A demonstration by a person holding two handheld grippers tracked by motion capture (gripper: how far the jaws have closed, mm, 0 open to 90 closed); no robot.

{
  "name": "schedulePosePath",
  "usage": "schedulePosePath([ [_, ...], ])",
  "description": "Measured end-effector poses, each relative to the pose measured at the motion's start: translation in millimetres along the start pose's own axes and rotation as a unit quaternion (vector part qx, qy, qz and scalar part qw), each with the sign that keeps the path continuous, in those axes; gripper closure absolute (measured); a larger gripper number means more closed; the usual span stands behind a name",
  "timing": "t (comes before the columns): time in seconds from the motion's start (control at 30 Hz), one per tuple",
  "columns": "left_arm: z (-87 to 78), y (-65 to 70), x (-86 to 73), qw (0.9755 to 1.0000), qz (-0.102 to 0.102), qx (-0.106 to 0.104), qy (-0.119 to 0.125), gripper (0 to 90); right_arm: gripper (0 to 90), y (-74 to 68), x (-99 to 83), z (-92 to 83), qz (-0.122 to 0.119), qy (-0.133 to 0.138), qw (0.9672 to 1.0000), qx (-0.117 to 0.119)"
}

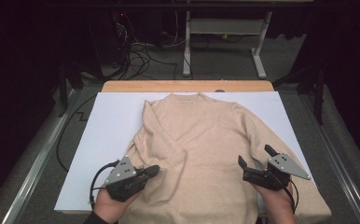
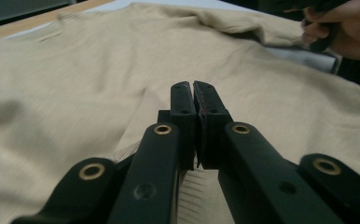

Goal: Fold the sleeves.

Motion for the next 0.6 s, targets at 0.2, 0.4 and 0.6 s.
schedulePosePath([
  [0.2,22.2,14.5,26.0,0.9994,0.021,-0.026,0.004,85.8,1.4,1.8,-0.4,-1.0,0.002,0.001,1.0000,-0.001],
  [0.4,41.0,31.0,41.5,0.9980,0.035,-0.053,0.007,85.7,1.5,2.4,-0.5,-1.4,0.002,0.001,1.0000,-0.001],
  [0.6,61.2,55.5,53.3,0.9947,0.057,-0.086,-0.001,85.7,1.5,2.1,-0.5,-0.8,0.000,0.001,1.0000,-0.001],
])
Point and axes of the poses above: each handheld gripper's, and its own axes: z roughly forward along the jaws, x roughly out of its top, y roughly to its right, the point moved 3 cm from there along z, roughly forward along the jaws, and after that the axes turned 6 degrees about -y, right-handed, at the moved point
